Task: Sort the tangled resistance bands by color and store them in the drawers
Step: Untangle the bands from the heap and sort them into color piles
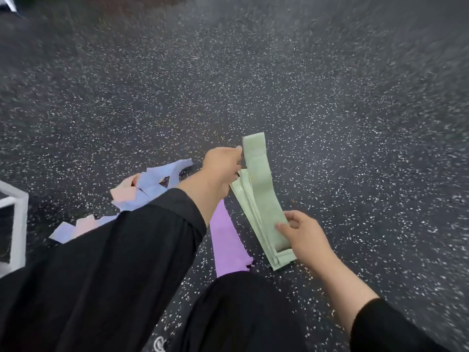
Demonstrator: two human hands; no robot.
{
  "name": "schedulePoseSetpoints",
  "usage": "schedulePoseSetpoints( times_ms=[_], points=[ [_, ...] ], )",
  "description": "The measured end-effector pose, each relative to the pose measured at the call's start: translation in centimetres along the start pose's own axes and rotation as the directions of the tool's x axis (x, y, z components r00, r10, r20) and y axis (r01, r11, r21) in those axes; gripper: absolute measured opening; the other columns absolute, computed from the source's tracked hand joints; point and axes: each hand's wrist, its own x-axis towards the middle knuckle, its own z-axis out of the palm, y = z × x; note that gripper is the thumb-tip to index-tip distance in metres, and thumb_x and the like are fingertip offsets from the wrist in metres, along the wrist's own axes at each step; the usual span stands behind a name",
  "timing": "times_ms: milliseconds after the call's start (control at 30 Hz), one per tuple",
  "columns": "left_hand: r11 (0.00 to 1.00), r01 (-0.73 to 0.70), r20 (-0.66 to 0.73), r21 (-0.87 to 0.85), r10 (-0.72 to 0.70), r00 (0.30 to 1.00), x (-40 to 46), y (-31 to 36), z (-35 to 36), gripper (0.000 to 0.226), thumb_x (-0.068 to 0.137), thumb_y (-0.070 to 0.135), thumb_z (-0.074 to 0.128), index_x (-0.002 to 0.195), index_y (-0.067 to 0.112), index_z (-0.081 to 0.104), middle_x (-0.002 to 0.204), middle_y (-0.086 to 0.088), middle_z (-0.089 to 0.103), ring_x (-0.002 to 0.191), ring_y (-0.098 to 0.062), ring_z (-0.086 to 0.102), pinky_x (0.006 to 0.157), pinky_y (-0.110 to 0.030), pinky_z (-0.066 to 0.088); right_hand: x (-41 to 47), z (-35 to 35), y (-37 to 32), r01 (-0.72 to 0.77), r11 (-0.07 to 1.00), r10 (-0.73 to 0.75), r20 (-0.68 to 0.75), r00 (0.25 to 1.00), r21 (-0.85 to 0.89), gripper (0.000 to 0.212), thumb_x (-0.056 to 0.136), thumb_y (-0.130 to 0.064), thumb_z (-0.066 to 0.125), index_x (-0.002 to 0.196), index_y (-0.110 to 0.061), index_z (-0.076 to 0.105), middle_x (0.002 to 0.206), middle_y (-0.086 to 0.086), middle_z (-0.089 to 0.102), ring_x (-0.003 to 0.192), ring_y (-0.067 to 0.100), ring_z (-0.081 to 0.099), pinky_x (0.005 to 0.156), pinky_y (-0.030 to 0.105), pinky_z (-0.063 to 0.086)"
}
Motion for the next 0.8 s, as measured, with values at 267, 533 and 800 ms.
schedulePoseSetpoints(
  times_ms=[267,533,800],
  points=[
    [0.91,0.013,-0.16,0.414,0.058,0.985,-1.3,-8.1,-6.8,0.017,0.1,0.025,0.055,0.085,0.02,0.061,0.067,0.004,0.054,0.058,-0.013,0.045,0.051,-0.022,0.034,2.3,3.3,-2.6,0.034,0.877,0.0,0.07,0.998,-0.478,0.056,0.099,-0.04,0.057,0.15,-0.019,0.043,0.146,0.007,0.052,0.123,0.028,0.057,0.097,0.035,0.045],
    [0.736,0.056,-0.219,0.675,0.127,0.967,-4.3,-13.5,-15.9,0.018,0.101,0.022,0.052,0.095,0.015,0.068,0.092,-0.006,0.071,0.101,-0.033,0.066,0.073,-0.032,0.042,0.5,13.6,-13.0,0.406,0.793,-0.213,0.419,0.883,-0.453,0.044,0.101,-0.037,0.053,0.142,-0.02,0.052,0.133,0.009,0.062,0.108,0.027,0.062,0.085,0.034,0.05],
    [0.484,0.102,-0.22,0.869,0.192,0.956,-7.7,-17.3,-25.4,0.031,0.103,0.025,0.048,0.125,0.011,0.065,0.129,-0.014,0.064,0.116,-0.034,0.059,0.088,-0.037,0.047,-1.3,23.0,-13.8,0.614,0.551,-0.18,0.638,0.749,-0.566,0.048,0.104,-0.028,0.046,0.151,-0.02,0.038,0.138,0.01,0.059,0.114,0.032,0.06,0.083,0.033,0.046]
  ],
)
